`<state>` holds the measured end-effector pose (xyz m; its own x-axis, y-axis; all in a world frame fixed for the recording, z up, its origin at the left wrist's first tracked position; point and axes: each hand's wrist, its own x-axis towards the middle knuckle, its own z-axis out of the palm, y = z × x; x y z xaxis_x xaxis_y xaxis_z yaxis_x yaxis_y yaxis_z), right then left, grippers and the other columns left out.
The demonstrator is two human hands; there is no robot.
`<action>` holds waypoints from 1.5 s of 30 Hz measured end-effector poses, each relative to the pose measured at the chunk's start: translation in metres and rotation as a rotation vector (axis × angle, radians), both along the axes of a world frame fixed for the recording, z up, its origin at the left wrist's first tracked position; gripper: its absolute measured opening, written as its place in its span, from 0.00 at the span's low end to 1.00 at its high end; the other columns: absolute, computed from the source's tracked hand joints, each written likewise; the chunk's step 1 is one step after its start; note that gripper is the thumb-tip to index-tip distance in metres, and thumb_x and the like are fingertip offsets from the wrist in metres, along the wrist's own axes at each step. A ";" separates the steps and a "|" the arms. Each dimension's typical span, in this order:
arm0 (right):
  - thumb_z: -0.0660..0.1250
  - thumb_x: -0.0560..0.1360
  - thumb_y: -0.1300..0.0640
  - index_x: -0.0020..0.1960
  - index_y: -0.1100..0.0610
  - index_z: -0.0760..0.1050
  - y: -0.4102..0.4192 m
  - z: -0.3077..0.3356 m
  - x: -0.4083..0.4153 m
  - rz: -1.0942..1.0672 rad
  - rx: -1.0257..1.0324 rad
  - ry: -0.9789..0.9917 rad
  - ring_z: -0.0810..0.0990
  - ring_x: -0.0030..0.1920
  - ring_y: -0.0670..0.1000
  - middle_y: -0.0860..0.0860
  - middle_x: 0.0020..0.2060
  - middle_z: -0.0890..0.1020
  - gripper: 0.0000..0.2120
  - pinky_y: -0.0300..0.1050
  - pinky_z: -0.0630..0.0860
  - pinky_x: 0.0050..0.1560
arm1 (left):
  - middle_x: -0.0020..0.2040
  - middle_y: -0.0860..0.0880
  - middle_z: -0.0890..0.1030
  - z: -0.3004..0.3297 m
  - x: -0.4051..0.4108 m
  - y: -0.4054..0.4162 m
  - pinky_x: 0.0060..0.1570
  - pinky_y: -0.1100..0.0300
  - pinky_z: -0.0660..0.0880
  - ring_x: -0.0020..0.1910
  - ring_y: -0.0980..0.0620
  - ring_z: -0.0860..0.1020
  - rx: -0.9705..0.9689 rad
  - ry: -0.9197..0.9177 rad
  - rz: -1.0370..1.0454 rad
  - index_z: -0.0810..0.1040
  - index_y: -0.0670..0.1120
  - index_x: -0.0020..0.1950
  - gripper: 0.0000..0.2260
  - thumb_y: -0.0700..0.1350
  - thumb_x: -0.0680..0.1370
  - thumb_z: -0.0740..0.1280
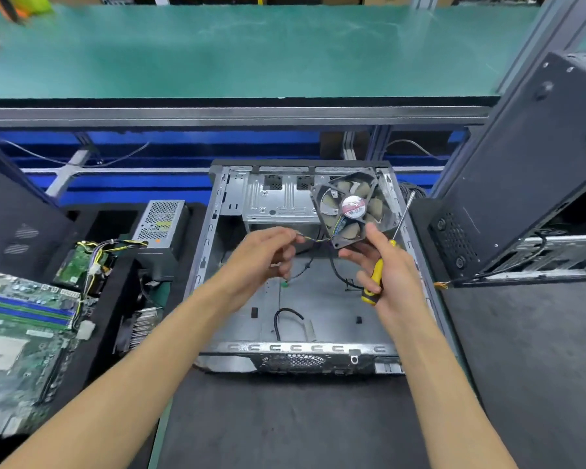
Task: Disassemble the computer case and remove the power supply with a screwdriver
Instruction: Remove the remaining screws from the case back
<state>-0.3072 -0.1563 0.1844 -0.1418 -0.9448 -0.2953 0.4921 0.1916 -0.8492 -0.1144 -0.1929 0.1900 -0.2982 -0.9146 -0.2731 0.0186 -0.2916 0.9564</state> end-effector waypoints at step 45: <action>0.57 0.82 0.54 0.49 0.47 0.78 0.125 -0.118 0.327 0.391 0.212 0.750 0.69 0.29 0.47 0.45 0.31 0.77 0.11 0.43 0.65 0.31 | 0.54 0.47 0.78 -0.129 0.298 0.140 0.46 0.55 0.77 0.51 0.46 0.79 -0.007 -1.074 -0.444 0.76 0.47 0.64 0.17 0.39 0.76 0.66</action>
